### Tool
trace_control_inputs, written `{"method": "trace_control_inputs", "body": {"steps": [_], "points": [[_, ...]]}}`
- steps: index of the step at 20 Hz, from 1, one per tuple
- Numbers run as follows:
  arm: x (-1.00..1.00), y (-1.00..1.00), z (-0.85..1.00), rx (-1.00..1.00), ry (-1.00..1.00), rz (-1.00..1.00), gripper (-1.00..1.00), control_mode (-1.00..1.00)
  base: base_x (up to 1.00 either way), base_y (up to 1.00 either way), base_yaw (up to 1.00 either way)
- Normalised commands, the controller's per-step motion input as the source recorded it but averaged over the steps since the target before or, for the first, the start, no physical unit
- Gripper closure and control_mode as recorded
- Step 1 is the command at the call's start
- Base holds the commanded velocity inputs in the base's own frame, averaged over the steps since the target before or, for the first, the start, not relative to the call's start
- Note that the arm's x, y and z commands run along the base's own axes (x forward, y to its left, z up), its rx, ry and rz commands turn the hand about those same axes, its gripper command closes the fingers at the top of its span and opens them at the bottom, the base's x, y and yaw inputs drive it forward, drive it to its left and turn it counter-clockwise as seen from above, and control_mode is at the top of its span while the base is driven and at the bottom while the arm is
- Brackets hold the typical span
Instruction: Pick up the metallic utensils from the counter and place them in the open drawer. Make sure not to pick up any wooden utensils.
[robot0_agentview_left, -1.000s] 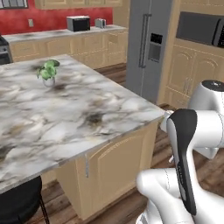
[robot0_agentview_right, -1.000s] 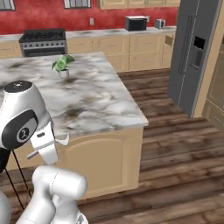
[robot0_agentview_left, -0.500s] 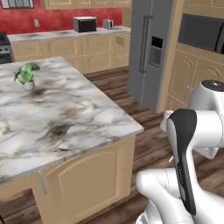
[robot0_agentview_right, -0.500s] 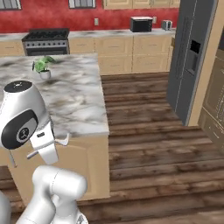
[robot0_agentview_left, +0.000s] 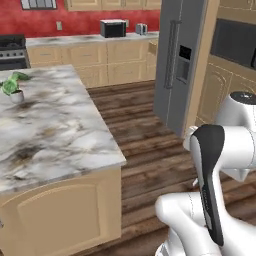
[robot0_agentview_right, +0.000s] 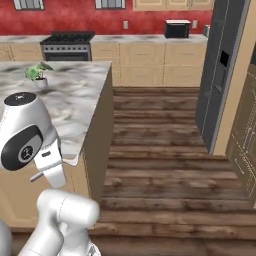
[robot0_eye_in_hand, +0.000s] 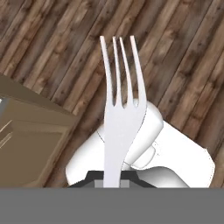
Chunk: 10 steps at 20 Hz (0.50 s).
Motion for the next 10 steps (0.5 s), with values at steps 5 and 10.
{"method": "trace_control_inputs", "body": {"steps": [5,10], "points": [[0.0,0.0,0.0,0.0,0.0,0.0,1.0,1.0,0.43,-1.0,0.43],[0.0,0.0,0.0,0.0,0.0,0.0,1.0,1.0,0.79,-1.0,0.41]]}}
